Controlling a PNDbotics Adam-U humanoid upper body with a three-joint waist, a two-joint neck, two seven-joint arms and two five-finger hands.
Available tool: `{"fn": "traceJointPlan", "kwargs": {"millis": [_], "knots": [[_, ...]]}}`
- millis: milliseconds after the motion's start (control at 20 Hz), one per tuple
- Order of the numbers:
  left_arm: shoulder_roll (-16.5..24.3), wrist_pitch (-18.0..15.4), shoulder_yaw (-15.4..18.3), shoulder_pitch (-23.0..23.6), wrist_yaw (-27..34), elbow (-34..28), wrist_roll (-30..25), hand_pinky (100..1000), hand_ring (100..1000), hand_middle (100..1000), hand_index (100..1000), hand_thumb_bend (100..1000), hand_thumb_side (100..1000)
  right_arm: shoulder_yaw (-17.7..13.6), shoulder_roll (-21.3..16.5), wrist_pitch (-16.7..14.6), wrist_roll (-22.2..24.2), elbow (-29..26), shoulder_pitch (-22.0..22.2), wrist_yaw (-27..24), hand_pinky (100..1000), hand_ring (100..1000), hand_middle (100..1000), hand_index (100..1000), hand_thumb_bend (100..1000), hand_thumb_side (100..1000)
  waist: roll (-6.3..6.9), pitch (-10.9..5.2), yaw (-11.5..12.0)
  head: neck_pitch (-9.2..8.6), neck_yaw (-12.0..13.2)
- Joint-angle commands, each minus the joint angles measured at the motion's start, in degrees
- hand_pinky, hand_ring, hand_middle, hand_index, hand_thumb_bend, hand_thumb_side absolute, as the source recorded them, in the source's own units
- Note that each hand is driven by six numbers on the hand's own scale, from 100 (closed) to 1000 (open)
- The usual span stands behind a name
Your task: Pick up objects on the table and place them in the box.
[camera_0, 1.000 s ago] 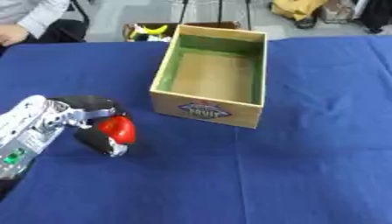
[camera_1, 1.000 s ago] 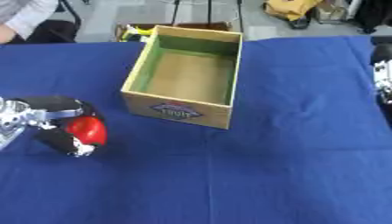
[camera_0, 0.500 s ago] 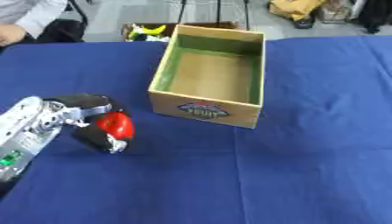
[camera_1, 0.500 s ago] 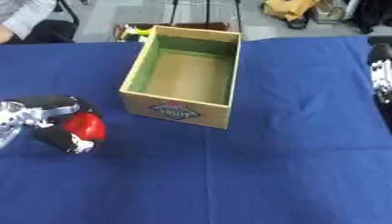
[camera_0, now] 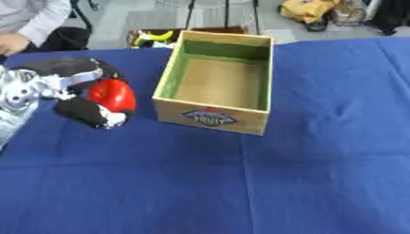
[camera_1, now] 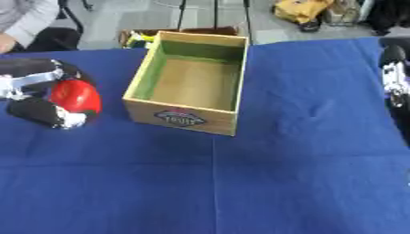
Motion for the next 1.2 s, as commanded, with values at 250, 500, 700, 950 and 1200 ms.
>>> {"fn": "traceJointPlan", "kwargs": {"millis": [250,500,700,950,1200], "knots": [[-0.3,-0.3,2.8,-8.6,-1.4,0.8,1.1,164,485,767,816,100,501,-0.1,-2.3,-0.4,0.3,-0.8,-1.2,-0.6,809,872,820,836,100,1000,0.51,-1.54,-0.6,-0.36,0.7],[-6.3,-2.2,2.4,-15.8,-4.3,8.0,3.3,154,477,754,816,100,500,0.7,-2.4,-1.4,1.2,-0.8,-3.6,-1.1,809,872,820,836,100,1000,0.88,-0.56,-2.1,-1.04,1.5],[-10.7,-4.0,3.1,-19.3,-7.3,14.6,7.2,144,468,746,819,100,501,1.2,-2.3,-2.5,1.6,-0.8,-5.6,-1.5,808,871,822,836,100,1000,0.95,0.8,-3.3,-1.32,2.3],[-13.7,-5.5,4.5,-21.0,-10.4,20.7,12.0,139,464,734,814,100,502,1.7,-2.3,-3.8,1.8,-0.8,-7.6,-1.9,808,871,824,836,100,1000,1.14,2.64,-4.6,-2.18,3.2],[-15.7,-7.2,5.3,-22.3,-12.7,24.9,15.5,136,462,727,810,100,502,2.0,-2.2,-4.8,2.0,-0.8,-9.0,-2.2,808,870,824,837,100,1000,1.13,4.18,-5.7,-3.19,3.9]]}}
